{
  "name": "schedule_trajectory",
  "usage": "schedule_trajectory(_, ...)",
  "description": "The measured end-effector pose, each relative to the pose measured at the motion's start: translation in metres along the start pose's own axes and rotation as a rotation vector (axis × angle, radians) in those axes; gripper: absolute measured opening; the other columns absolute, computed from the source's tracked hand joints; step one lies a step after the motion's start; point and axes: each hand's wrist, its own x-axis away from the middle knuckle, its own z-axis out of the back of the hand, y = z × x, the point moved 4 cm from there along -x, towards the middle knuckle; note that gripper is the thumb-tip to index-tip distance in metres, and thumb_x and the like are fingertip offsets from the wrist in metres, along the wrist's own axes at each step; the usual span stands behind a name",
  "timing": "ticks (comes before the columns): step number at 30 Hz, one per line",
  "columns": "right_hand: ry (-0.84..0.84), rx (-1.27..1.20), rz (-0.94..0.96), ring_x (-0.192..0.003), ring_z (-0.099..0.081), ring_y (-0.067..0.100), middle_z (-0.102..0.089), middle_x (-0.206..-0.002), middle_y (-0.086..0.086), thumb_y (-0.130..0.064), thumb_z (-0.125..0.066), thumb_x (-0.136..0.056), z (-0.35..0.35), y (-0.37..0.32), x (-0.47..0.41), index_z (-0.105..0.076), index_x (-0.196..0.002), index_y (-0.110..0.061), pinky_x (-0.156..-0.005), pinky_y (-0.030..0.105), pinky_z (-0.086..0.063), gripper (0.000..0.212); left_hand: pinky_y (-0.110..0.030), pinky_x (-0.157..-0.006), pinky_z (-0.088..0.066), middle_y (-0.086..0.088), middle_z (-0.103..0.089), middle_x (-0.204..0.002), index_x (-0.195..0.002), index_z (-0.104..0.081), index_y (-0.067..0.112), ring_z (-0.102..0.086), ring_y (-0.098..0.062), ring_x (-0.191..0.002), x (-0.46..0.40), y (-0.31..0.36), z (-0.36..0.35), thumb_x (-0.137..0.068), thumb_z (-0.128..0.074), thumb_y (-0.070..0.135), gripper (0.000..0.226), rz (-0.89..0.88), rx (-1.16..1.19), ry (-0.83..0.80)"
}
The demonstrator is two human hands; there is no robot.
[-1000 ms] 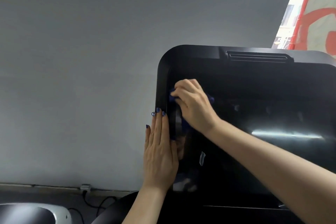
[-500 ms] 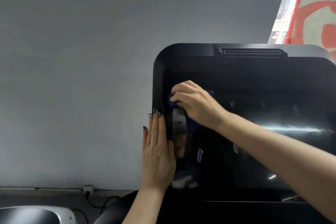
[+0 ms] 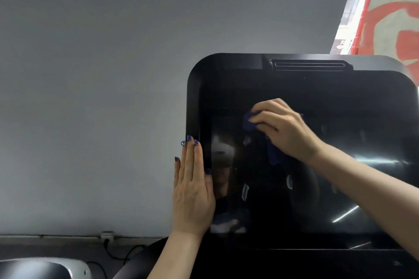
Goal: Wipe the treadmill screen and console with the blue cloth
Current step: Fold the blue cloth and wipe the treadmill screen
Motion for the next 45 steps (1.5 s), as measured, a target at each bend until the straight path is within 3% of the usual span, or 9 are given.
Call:
schedule_trajectory(5, 0.154, -0.03, -0.145, -0.094, -0.055, 0.026, -0.064, -0.1, 0.011, 0.005, -0.069, -0.082, -0.026, -0.019, -0.015, -0.07, -0.086, 0.001, -0.089, 0.016, -0.04, 0.006, -0.039, -0.125, -0.007, -0.009, -0.013, -0.166, -0.158, -0.014, 0.006, -0.009, -0.022, -0.154, 0.002, 0.0, 0.001, -0.104, -0.027, 0.021, 0.058, -0.014, -0.021, -0.015)
schedule_trajectory(12, -0.001, -0.04, -0.003, -0.096, -0.058, 0.027, -0.066, -0.105, 0.009, -0.004, -0.066, -0.088, -0.002, -0.009, 0.019, -0.073, -0.09, -0.003, -0.086, 0.039, -0.049, 0.007, -0.035, -0.125, -0.006, -0.007, -0.013, -0.167, -0.158, -0.01, 0.011, -0.01, -0.02, -0.154, 0.001, -0.001, -0.002, -0.104, -0.028, 0.022, 0.058, -0.002, -0.015, 0.008)
schedule_trajectory(16, 0.118, -0.057, -0.111, -0.095, -0.056, 0.025, -0.065, -0.101, 0.01, 0.001, -0.069, -0.084, -0.024, -0.026, 0.001, -0.072, -0.088, -0.001, -0.09, 0.023, -0.044, 0.005, -0.039, -0.124, -0.009, -0.008, -0.014, -0.166, -0.158, -0.013, 0.008, -0.01, -0.021, -0.154, 0.002, -0.002, -0.002, -0.104, -0.028, 0.02, 0.058, -0.017, -0.034, -0.005)
schedule_trajectory(21, -0.081, -0.105, 0.051, -0.097, -0.057, 0.027, -0.065, -0.108, 0.009, -0.002, -0.068, -0.088, -0.022, -0.031, 0.024, -0.072, -0.093, -0.003, -0.085, 0.038, -0.049, 0.006, -0.04, -0.124, -0.01, -0.007, -0.012, -0.167, -0.158, -0.012, 0.008, -0.009, -0.021, -0.154, 0.002, -0.001, -0.002, -0.104, -0.027, 0.021, 0.058, -0.021, -0.025, 0.0)
schedule_trajectory(24, 0.006, -0.046, -0.021, -0.095, -0.057, 0.024, -0.066, -0.105, 0.007, -0.003, -0.069, -0.086, -0.008, -0.015, 0.025, -0.073, -0.09, -0.005, -0.081, 0.046, -0.049, 0.006, -0.039, -0.124, -0.01, -0.007, -0.013, -0.167, -0.158, -0.013, 0.008, -0.011, -0.021, -0.154, 0.0, -0.002, -0.003, -0.104, -0.028, 0.021, 0.057, -0.016, -0.018, 0.011)
schedule_trajectory(27, 0.092, -0.068, -0.112, -0.098, -0.054, 0.021, -0.064, -0.104, 0.007, 0.001, -0.07, -0.084, -0.03, -0.032, 0.01, -0.072, -0.09, -0.003, -0.083, 0.042, -0.049, 0.007, -0.04, -0.124, -0.01, -0.008, -0.012, -0.167, -0.158, -0.011, 0.008, -0.009, -0.021, -0.154, 0.001, -0.003, -0.003, -0.103, -0.028, 0.02, 0.058, -0.026, -0.05, -0.001)
schedule_trajectory(32, -0.093, -0.041, 0.043, -0.1, -0.057, 0.025, -0.064, -0.111, 0.006, -0.009, -0.067, -0.089, -0.02, -0.032, 0.03, -0.073, -0.096, -0.007, -0.087, 0.034, -0.044, 0.009, -0.041, -0.124, -0.011, -0.008, -0.012, -0.167, -0.158, -0.013, 0.007, -0.01, -0.021, -0.154, 0.002, -0.001, -0.002, -0.103, -0.029, 0.019, 0.058, -0.023, -0.039, 0.012)
schedule_trajectory(38, 0.091, -0.002, -0.162, -0.096, -0.051, 0.024, -0.061, -0.105, 0.007, -0.005, -0.07, -0.083, -0.039, -0.039, -0.003, -0.071, -0.092, -0.008, -0.081, 0.041, -0.043, 0.01, -0.04, -0.123, -0.013, -0.009, -0.016, -0.166, -0.157, -0.017, 0.006, -0.011, -0.021, -0.154, 0.004, 0.001, 0.0, -0.101, -0.03, 0.018, 0.059, -0.022, -0.057, 0.015)
schedule_trajectory(45, -0.111, -0.007, 0.063, -0.098, -0.053, 0.027, -0.059, -0.109, 0.01, -0.008, -0.066, -0.089, -0.037, -0.044, 0.005, -0.07, -0.098, -0.008, -0.08, 0.044, -0.046, 0.01, -0.039, -0.124, -0.013, -0.008, -0.016, -0.166, -0.157, -0.019, 0.006, -0.014, -0.021, -0.153, 0.005, 0.002, 0.001, -0.098, -0.03, 0.014, 0.061, -0.023, -0.054, 0.02)
